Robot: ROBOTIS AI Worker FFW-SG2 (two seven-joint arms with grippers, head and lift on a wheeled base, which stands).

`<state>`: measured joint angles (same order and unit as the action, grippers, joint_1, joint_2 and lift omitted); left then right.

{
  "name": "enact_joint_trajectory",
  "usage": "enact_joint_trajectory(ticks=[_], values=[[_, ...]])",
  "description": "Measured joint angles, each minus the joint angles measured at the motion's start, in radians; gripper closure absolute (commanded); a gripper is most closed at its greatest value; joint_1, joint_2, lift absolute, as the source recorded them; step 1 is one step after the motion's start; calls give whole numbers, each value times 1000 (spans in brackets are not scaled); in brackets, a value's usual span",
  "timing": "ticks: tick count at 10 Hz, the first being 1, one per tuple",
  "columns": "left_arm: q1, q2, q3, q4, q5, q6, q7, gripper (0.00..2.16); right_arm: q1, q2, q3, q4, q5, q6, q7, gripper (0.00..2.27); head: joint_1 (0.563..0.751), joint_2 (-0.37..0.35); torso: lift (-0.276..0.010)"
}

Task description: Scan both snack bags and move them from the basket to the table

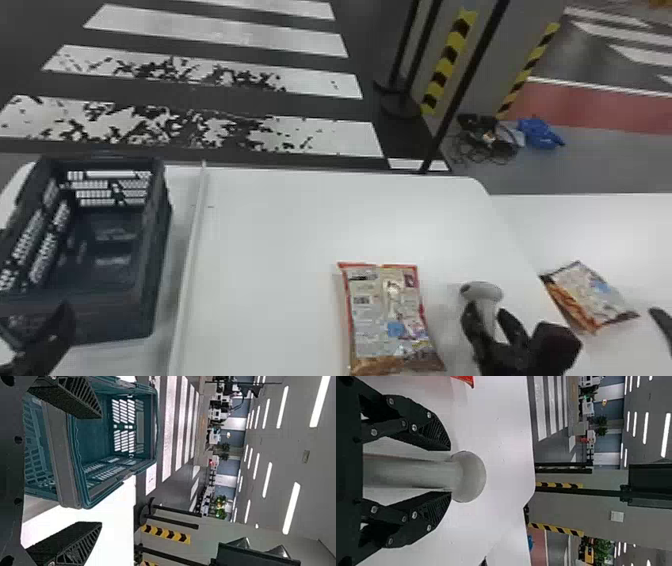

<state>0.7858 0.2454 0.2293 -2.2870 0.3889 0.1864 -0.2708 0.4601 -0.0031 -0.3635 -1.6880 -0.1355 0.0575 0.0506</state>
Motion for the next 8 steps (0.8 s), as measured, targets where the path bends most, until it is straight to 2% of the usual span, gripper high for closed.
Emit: enact_joint_trajectory(ticks=[2, 4, 6, 7, 8], values=[[0, 1, -2, -1, -1, 0, -4, 29, 25, 0, -1, -24, 5, -23, 0, 43, 695, -254, -98], [0, 3, -3, -5, -1, 0, -4, 29, 115, 0, 31, -147, -15, -42, 0, 56, 695, -235, -98], [0, 3, -5, -8, -1, 0, -5, 29, 216, 0, 96, -304, -36, -30, 6, 63, 695, -188, -98], [3, 3, -5, -9, -1, 0, -5, 29, 250, 0, 124, -363, -37, -6, 42, 63, 695, -141, -98], [7, 4, -1, -10, -1, 0, -5, 29, 258, 0, 137, -400, -42, 82, 105, 63, 695, -95, -98]])
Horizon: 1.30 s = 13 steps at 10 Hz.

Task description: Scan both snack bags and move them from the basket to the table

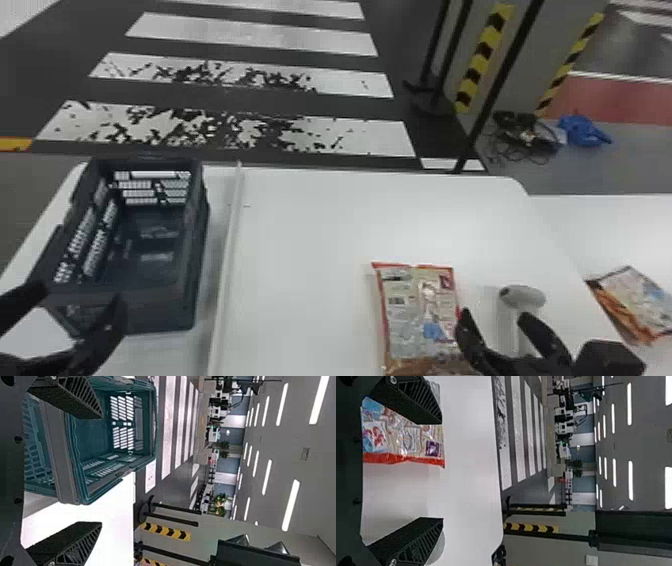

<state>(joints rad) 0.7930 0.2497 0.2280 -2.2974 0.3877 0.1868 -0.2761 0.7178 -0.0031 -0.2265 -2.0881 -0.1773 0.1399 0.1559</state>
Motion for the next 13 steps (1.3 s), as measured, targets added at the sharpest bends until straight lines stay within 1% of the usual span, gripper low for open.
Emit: enact_joint_trajectory(ticks=[1, 2, 4, 7, 8, 9, 10, 11, 12, 13], values=[[4, 0, 6, -1, 0, 0, 0, 29, -17, 0, -3, -15, -17, 133, 59, 63, 695, -54, -98], [6, 0, 10, 0, 0, 0, 0, 29, -41, 0, -11, -17, -32, 246, 87, 63, 695, -42, -98], [2, -1, 11, 8, -1, 3, 0, 29, -94, 0, -28, 7, -31, 357, 105, 63, 695, -35, -98], [-21, -1, 5, 19, -5, 16, 6, 29, -195, 0, -101, 111, -67, 482, 202, 63, 695, -50, -98], [-29, -1, 1, 21, -8, 22, 9, 29, -221, 0, -120, 148, -82, 507, 219, 73, 695, -56, -98], [-36, -1, -2, 23, -10, 30, 11, 29, -239, 0, -130, 178, -86, 518, 244, 508, 695, -58, -98], [-42, 0, -3, 24, -10, 35, 12, 29, -253, 0, -141, 199, -86, 532, 287, 1565, 695, -52, -98], [-46, 0, -6, 29, -11, 36, 12, 29, -263, 0, -150, 208, -86, 549, 310, 2246, 695, -50, -98], [-49, -1, -9, 36, -12, 36, 12, 29, -269, 0, -156, 212, -86, 558, 316, 2250, 695, -52, -98], [-52, -1, -13, 43, -12, 36, 12, 29, -263, 0, -162, 212, -90, 522, 326, 2250, 695, -57, -98]])
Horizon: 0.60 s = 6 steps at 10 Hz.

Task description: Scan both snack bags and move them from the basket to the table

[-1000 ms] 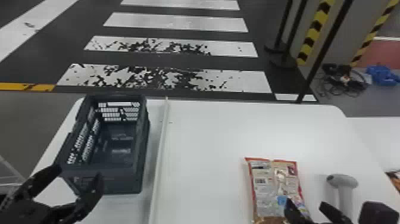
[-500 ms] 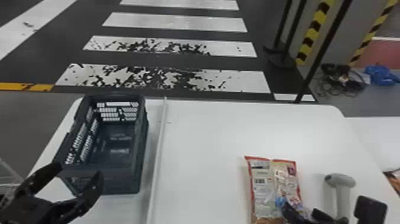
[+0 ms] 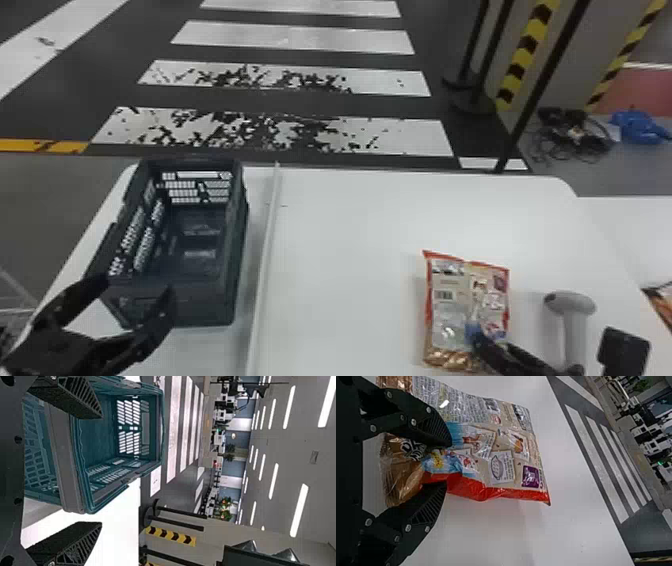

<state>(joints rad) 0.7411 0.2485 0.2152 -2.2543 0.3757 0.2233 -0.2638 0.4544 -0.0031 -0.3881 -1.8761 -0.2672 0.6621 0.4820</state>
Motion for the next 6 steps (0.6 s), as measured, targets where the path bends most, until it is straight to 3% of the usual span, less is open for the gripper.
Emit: enact_joint_trajectory(ticks=[3, 6], values=[[-2, -3, -7, -1, -1, -3, 0, 29, 31, 0, -27, -53, -40, -47, 1, 2246, 695, -83, -98], [-10, -3, -10, 3, -1, -2, 0, 29, 22, 0, -90, -162, -109, 21, -2, 2250, 695, -106, -98]])
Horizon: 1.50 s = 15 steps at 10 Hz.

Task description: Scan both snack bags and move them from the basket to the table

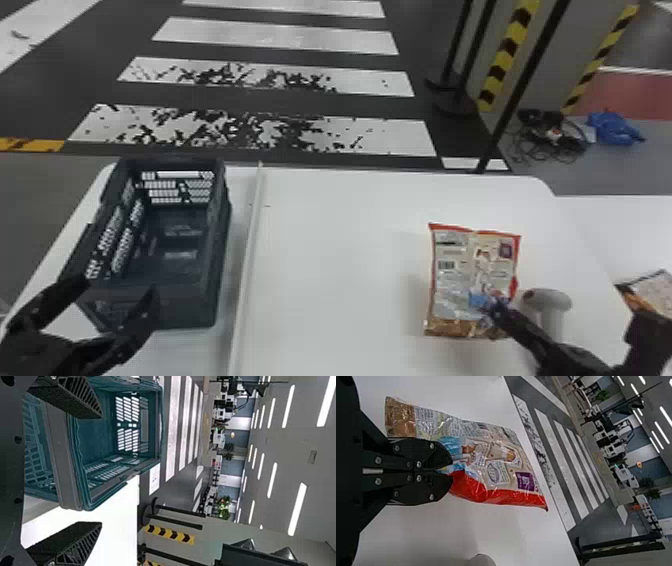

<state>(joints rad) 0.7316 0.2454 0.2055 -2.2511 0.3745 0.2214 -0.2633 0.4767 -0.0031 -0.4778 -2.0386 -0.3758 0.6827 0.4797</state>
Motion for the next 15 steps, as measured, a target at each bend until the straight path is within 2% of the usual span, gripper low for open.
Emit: enact_joint_trajectory(ticks=[2, 3, 4, 5, 7, 9, 10, 11, 13, 15], values=[[-8, -3, 0, 10, -4, 2, 2, 29, -84, 0, -76, -41, -20, 89, 0, 2250, 695, -137, -98], [-13, -11, -2, 19, -9, 2, 3, 29, -174, 0, -131, -12, -6, 119, -3, 2250, 695, -172, -98], [-19, -24, -5, 34, -18, 1, 5, 29, -255, -23, -157, 58, 20, 119, -22, 2250, 695, -207, -98], [-22, -35, -6, 47, -22, 0, 6, 29, -331, -75, -177, 158, 35, 92, -56, 2250, 695, -231, -98], [-23, -47, -5, 60, -33, -4, 8, 29, -477, -181, -218, 388, 66, -7, -108, 2250, 695, -331, -98], [-20, -54, -5, 58, -40, -6, 9, 29, -594, -279, -223, 621, 114, -155, -176, 2246, 695, -350, -98], [-18, -55, -3, 56, -40, -7, 9, 29, -637, -315, -222, 717, 137, -226, -216, 2246, 695, -350, -98], [-16, -55, -1, 55, -40, -7, 9, 29, -666, -343, -219, 803, 153, -299, -255, 2246, 695, -350, -98], [-17, -49, 2, 53, -40, -10, 9, 29, -697, -366, -207, 925, 192, -425, -340, 2250, 695, -350, -98], [-19, -44, 2, 47, -39, -14, 9, 29, -753, -400, -214, 1078, 197, -487, -420, 2250, 695, -350, -98]])
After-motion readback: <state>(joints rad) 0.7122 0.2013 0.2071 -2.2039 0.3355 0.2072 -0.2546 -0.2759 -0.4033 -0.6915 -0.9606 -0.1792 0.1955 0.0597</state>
